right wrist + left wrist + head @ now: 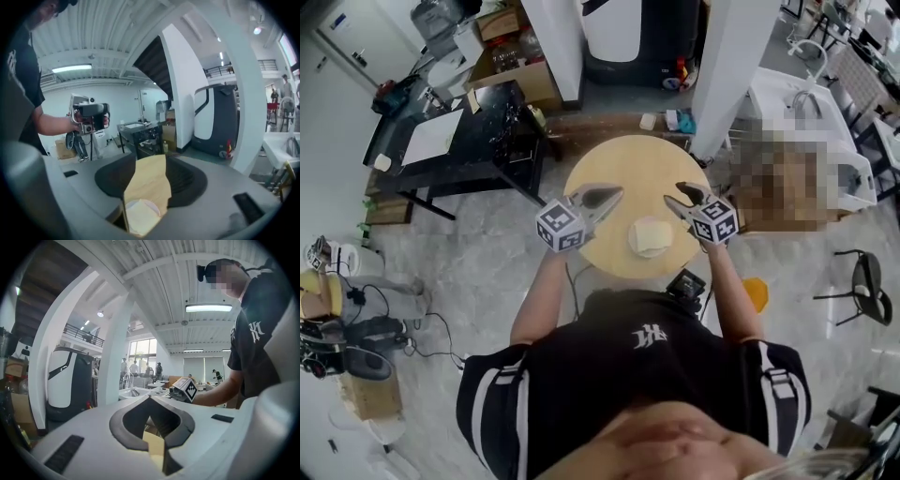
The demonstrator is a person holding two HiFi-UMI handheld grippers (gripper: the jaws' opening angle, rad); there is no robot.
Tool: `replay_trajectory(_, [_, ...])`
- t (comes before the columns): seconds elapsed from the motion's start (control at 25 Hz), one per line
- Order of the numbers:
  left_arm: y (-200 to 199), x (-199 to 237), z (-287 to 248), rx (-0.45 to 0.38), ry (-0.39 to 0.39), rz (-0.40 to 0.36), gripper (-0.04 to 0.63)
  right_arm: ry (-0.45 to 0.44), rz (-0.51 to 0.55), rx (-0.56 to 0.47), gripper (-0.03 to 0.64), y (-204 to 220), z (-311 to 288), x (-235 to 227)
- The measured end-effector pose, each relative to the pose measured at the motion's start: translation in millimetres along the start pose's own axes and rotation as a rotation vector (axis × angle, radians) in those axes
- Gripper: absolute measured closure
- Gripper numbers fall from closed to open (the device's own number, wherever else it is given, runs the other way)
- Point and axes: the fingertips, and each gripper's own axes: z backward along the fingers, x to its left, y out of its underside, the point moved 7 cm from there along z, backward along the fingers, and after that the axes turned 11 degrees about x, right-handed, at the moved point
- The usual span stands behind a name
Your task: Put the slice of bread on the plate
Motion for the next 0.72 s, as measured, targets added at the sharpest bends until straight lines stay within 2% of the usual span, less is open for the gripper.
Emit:
replay_trajectory(0.12, [-16.3,1.2,-0.3,-0.010,0.011,-0.031,0.580,0.010,0.045,-0.101,0.443,-30.1,22.2,9.6])
replay_trajectory(0.24, [-27.7,1.1,-0.9,-0.023,0.020,-0.060,0.580,0.016,0.074,-0.187,0.528,-47.8,40.6,18.2])
replay_trajectory(0.28, [-31.1,0.6,-1.5,-0.026,0.025,-0.067,0.580,0.016,0.083,-0.208,0.530,-51.8,46.6,21.2])
replay_trajectory(0.4, [-40.0,0.0,-4.6,-0.042,0.051,-0.073,0.580,0.022,0.118,-0.250,0.617,-62.9,63.5,30.1])
replay_trajectory(0.56, [-35.1,0.5,-14.6,-0.031,0.078,-0.050,0.580,0.026,0.148,-0.305,0.617,-67.3,81.5,37.1])
replay_trajectory(0.72, [-31.0,-5.0,-24.5,-0.024,0.103,-0.037,0.580,0.016,0.134,-0.344,0.618,-62.9,92.3,33.0])
